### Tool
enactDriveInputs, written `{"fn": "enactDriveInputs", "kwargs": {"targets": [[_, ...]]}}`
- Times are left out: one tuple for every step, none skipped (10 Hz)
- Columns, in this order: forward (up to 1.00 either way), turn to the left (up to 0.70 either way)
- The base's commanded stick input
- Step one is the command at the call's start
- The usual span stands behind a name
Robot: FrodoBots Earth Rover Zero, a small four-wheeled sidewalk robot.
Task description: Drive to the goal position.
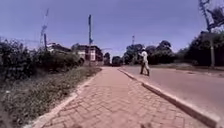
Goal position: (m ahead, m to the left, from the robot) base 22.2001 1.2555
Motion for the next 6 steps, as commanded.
{"fn": "enactDriveInputs", "kwargs": {"targets": [[0.85,0.0],[0.85,0.0],[0.85,0.0],[0.85,0.0],[0.85,0.0],[0.85,0.0]]}}
